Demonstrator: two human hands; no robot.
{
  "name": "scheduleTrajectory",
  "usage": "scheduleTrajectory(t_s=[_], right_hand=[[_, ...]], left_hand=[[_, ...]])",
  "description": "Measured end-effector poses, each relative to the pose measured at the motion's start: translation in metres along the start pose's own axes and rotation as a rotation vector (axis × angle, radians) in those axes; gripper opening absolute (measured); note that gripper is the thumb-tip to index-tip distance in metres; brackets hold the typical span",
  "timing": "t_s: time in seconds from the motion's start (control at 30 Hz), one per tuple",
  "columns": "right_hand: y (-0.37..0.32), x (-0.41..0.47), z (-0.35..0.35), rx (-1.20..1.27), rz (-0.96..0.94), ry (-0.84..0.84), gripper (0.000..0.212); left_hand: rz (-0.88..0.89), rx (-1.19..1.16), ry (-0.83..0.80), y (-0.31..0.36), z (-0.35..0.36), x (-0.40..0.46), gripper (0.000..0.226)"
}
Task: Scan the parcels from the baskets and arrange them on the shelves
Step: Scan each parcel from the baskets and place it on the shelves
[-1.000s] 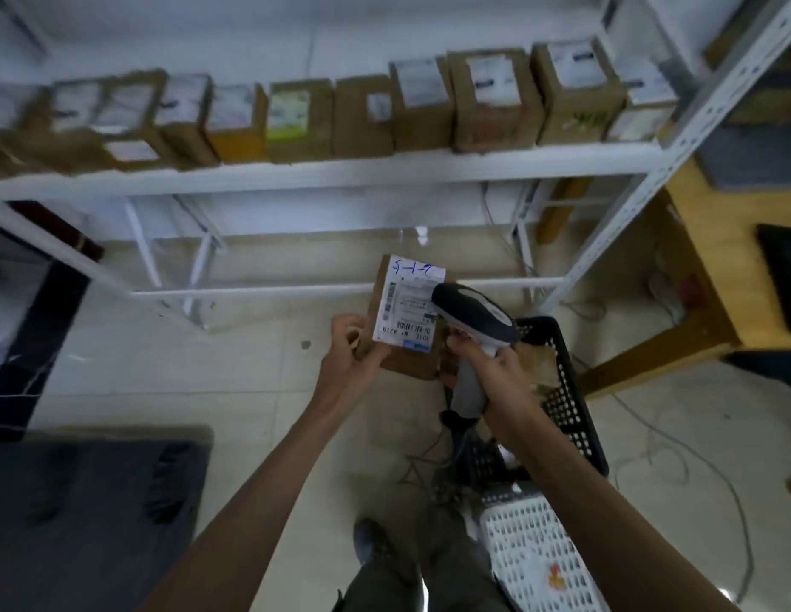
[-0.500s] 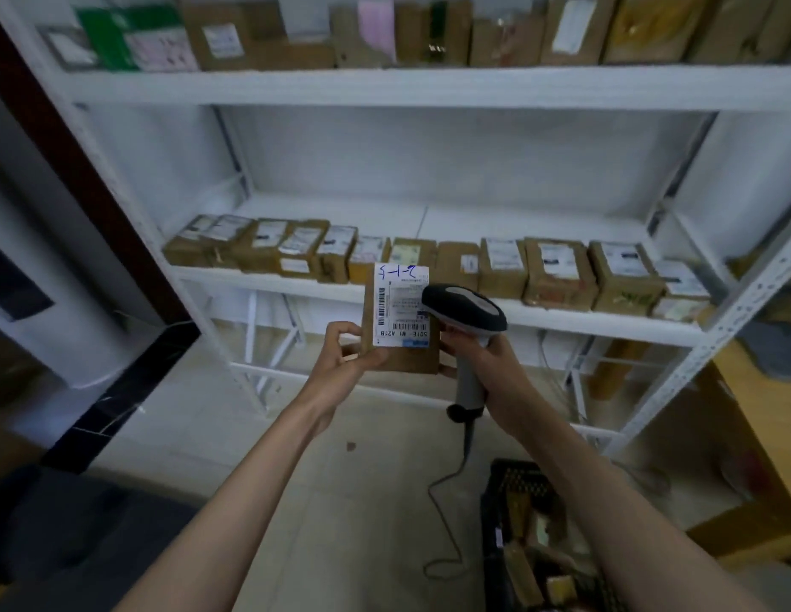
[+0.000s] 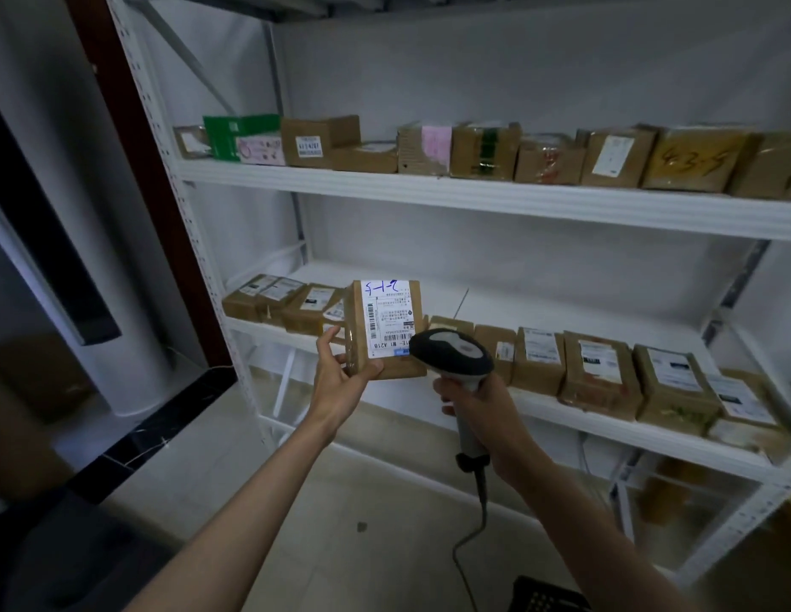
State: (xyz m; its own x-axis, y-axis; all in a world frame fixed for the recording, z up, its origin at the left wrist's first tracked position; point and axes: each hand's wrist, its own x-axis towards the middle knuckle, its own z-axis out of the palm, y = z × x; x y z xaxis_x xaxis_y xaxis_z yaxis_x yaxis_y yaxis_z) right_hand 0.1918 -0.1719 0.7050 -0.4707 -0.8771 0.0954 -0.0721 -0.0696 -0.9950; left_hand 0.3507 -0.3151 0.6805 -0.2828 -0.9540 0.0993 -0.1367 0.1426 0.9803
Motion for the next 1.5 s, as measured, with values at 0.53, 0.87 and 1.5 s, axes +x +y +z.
scheduleTrajectory(t_s=[0.53, 0.87, 1.5], right_hand=[[-0.006, 0.021, 0.002, -0.020, -0.087, -0.121, 0.037], [-0.027, 0.058, -0.011, 0.118, -0.110, -0.051, 0.035], [-0.106, 0.121, 0.038, 0.328, -0.090, -0.208, 0.021]], left_hand=[[0.099, -0.007, 0.108, 0.012, 0.003, 0.029, 0.078], [0.108, -0.031, 0.071, 0.028, -0.001, 0.039, 0.074], [0.298, -0.149, 0.292, 0.116, -0.011, 0.049, 0.046]])
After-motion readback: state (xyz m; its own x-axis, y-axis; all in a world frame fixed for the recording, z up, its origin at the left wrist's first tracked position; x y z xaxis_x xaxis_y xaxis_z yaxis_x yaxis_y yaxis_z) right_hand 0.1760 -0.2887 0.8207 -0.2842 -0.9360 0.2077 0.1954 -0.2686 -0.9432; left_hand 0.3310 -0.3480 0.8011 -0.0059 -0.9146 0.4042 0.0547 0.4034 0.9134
